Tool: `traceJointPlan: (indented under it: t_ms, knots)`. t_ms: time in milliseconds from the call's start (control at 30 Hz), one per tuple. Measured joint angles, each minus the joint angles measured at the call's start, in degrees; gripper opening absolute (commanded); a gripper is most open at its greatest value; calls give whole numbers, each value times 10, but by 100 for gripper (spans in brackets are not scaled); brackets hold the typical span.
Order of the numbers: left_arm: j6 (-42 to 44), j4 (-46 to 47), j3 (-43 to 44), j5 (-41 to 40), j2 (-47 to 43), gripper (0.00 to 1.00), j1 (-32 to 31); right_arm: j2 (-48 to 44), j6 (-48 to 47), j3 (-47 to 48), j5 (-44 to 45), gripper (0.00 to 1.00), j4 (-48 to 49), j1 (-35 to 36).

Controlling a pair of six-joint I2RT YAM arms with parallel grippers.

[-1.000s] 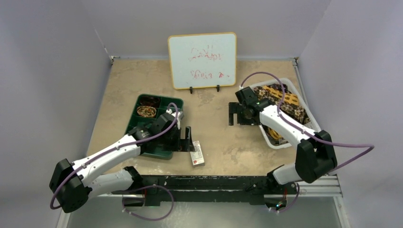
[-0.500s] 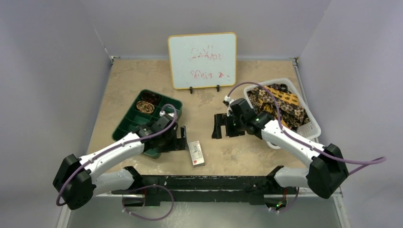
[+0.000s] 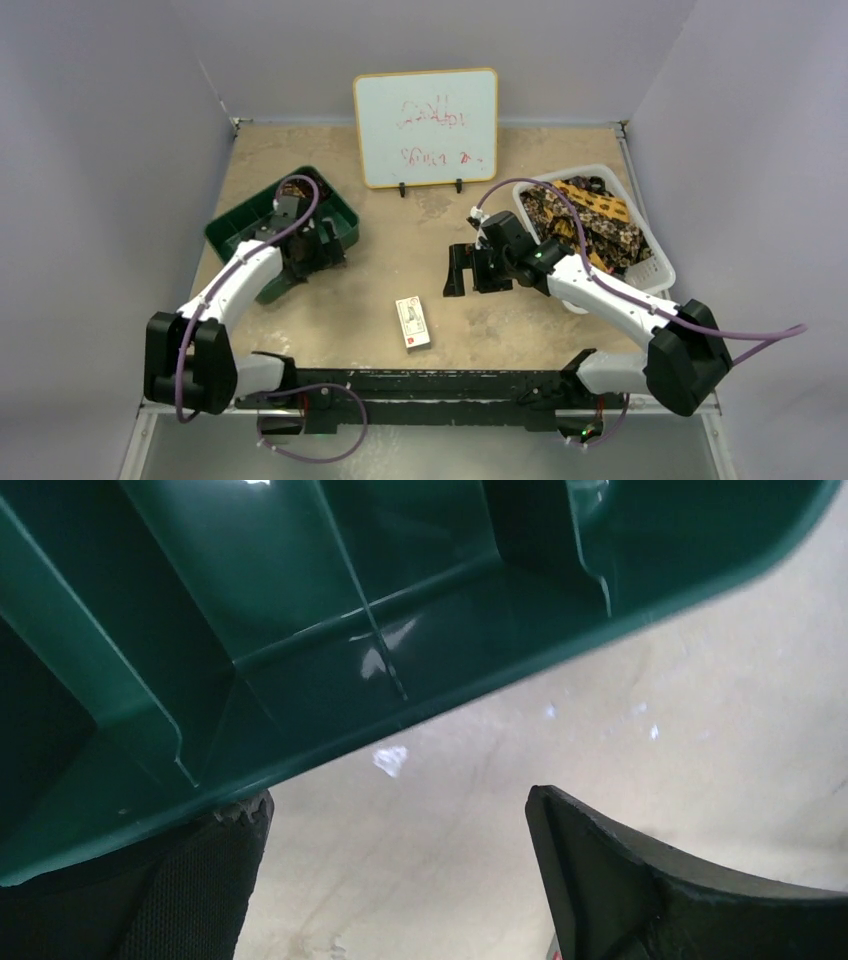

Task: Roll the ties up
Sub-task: Move the storage box to the center of the board.

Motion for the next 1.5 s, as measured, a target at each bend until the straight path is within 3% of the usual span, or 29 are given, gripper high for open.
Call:
traceJointPlan:
  t_ms: [167,267,400,500,600,733,867,1000,1100,1367,1500]
  knots:
    - [24,7,13,36,31,94,89,-2,0,0,0,99,0,0]
    - [26,10,18,69,30,96,107,-2,-1,0,0,99,0,0]
    - [-9,-1,-14,77,-83,100,106,1,-5,0,0,99,0,0]
    - [-45,-39,-21,38,-188,100,106,12,-11,0,-1,99,2,0]
    - [-64,-76,-10,-21,-236,100,107,36,-22,2,-7,99,1,0]
    - [-61,-119,54,-111,-175,100,119,62,-43,19,-12,99,-13,0]
    - [-36,-98,115,-143,-71,100,206,61,-68,43,-12,99,-29,0]
    - [-7,-68,118,-126,-24,100,312,50,-89,55,-12,99,-45,0]
    - [16,-48,118,-105,-4,100,345,44,-96,56,-12,99,-58,0]
    - [80,9,138,-15,141,100,383,45,-116,56,-12,99,-85,0]
    - [107,24,140,11,156,100,394,53,-122,56,-11,99,-91,0]
